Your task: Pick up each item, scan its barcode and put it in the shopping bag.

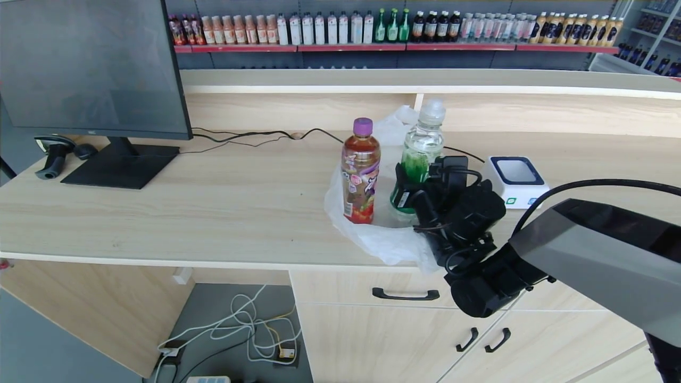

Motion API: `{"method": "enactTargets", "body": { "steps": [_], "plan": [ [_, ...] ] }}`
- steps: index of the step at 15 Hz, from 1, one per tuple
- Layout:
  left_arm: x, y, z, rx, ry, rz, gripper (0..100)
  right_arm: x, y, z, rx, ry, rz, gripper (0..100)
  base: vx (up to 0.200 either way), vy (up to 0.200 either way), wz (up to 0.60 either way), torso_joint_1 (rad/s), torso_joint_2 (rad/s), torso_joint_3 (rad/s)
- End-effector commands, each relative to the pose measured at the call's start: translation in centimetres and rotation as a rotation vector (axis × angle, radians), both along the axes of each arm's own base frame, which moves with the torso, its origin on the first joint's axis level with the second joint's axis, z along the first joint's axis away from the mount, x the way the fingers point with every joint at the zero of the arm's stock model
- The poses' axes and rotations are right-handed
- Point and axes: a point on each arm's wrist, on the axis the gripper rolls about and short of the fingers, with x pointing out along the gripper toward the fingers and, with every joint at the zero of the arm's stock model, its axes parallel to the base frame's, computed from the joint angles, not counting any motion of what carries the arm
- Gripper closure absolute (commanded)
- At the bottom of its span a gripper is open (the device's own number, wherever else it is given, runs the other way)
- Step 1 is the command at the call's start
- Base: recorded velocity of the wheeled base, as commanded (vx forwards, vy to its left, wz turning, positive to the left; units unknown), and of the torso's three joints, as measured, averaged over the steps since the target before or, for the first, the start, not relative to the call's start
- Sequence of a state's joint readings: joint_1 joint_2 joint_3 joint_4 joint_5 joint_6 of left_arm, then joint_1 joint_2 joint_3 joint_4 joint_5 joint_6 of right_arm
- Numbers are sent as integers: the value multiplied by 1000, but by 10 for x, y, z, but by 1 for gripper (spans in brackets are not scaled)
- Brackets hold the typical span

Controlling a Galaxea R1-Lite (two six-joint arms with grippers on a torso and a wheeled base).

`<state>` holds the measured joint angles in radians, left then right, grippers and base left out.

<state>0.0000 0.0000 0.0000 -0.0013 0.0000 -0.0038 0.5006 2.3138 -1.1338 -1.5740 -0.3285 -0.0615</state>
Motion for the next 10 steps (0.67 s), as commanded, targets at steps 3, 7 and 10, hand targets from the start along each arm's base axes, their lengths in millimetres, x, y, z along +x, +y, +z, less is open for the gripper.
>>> {"method": "enactTargets", "body": {
  "steps": [3,7,10],
  "plan": [
    [0,0,0,-1,0,0,0,-10,14,-9,-18,32,38,100,0,0,0,0,0,0],
    [0,0,0,-1,0,0,0,-11,16,-10,12,43,27,100,0,0,0,0,0,0],
    [0,0,0,-1,-2,0,0,-11,15,-10,21,47,14,100,0,0,0,0,0,0]
  ]
}}
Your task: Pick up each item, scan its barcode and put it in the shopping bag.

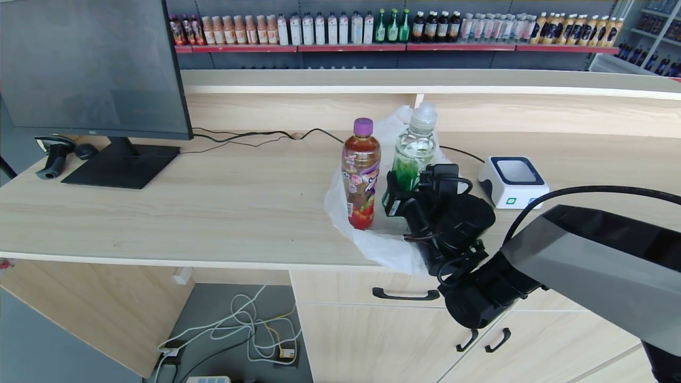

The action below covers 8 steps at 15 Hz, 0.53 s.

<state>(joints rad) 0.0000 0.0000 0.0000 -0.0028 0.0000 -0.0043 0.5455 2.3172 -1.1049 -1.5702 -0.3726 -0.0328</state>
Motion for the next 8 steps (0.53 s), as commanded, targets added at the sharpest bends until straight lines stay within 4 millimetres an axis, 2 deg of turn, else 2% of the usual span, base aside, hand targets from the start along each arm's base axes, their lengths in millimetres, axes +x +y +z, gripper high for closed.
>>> {"method": "enactTargets", "body": {
  "steps": [1,3,7,8],
  "plan": [
    [0,0,0,0,-2,0,0,0,1,-2,-1,5,-2,100,0,0,0,0,0,0],
    [0,0,0,0,-2,0,0,-4,-2,-7,-4,35,-8,100,0,0,0,0,0,0],
    [0,0,0,0,-3,0,0,-5,-2,-4,1,29,-10,100,0,0,0,0,0,0],
    [0,0,0,0,-3,0,0,-6,-1,-5,0,30,-6,0,0,0,0,0,0,0]
  ]
}}
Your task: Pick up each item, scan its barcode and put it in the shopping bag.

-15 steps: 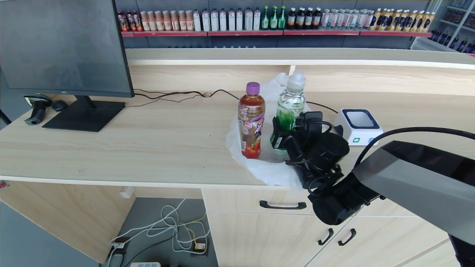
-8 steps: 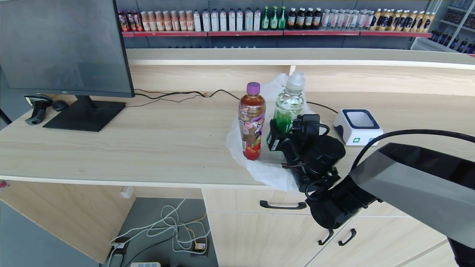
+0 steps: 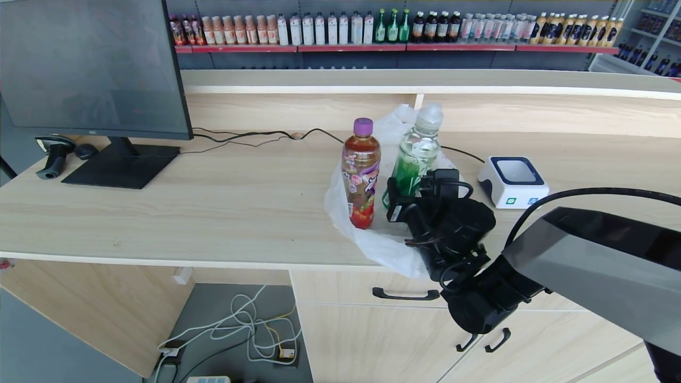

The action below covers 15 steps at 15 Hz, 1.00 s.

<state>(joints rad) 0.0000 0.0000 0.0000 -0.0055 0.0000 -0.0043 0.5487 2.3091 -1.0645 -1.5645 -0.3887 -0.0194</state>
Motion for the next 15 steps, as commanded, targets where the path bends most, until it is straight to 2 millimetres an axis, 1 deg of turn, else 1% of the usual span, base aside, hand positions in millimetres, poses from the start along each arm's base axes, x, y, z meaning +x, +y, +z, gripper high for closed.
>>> {"method": "enactTargets", "body": {
  "steps": [1,4,8,11,13,15],
  "plan": [
    [0,0,0,0,-1,0,0,-1,1,2,5,-9,4,0,0,0,0,0,0,0],
    [0,0,0,0,-2,0,0,-4,7,2,9,-8,22,0,0,0,0,0,0,0],
    [0,0,0,0,-1,0,0,-4,7,8,19,-25,21,0,0,0,0,0,0,0],
    [0,0,0,0,-1,0,0,-6,7,6,15,-17,22,0,0,0,0,0,0,0],
    [0,0,0,1,-1,0,0,-12,7,12,16,-20,30,0,0,0,0,0,0,0],
    [0,0,0,1,1,0,0,-20,1,28,29,-42,29,0,0,0,0,0,0,0]
  ]
}}
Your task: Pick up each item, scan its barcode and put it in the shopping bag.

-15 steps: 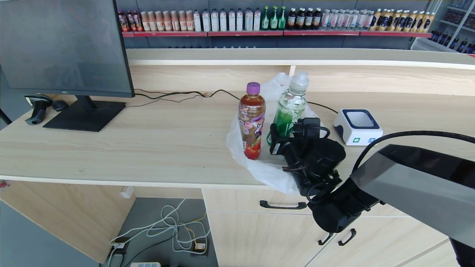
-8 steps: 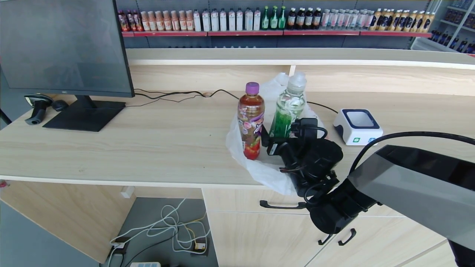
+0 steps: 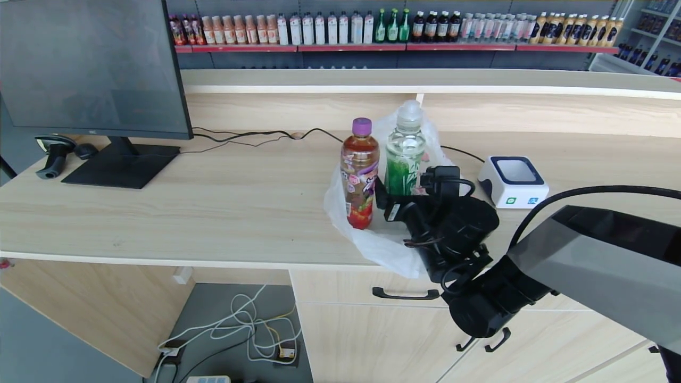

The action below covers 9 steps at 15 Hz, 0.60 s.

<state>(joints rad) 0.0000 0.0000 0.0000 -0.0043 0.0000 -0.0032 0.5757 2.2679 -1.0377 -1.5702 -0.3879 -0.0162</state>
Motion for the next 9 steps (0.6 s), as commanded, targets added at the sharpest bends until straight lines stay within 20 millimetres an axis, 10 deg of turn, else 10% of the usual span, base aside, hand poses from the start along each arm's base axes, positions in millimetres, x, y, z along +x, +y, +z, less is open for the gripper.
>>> {"method": "enactTargets", "body": {
  "steps": [1,7,9],
  "plan": [
    [0,0,0,0,0,0,0,-12,-7,21,17,-28,1,0,0,0,0,0,0,0],
    [0,0,0,3,1,0,0,-52,-33,57,35,-53,1,0,0,0,0,0,0,0],
    [0,0,0,2,1,0,0,-94,-54,72,35,-46,21,0,0,0,0,0,0,0]
  ]
}}
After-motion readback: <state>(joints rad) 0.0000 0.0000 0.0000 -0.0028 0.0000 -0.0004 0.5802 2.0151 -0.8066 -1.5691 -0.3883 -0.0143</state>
